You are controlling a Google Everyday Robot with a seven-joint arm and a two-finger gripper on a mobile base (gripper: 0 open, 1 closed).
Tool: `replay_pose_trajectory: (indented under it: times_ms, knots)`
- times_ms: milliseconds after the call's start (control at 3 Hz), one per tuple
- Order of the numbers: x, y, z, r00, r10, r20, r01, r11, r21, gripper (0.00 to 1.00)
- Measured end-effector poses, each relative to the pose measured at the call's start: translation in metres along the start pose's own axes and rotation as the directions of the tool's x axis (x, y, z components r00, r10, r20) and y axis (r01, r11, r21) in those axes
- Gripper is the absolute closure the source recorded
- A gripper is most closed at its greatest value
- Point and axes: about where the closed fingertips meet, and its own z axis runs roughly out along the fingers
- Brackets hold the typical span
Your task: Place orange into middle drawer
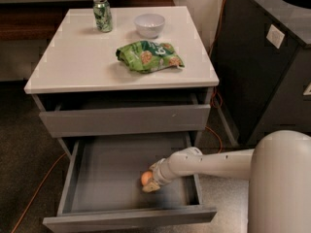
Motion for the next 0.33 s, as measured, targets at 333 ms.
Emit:
replay_pose_trajectory:
  times_ms: [333]
  knots:
    - [-0.0001, 0.0007, 0.0006, 1.000, 0.000, 0.000, 0.000, 1.0000, -0.002, 0.00]
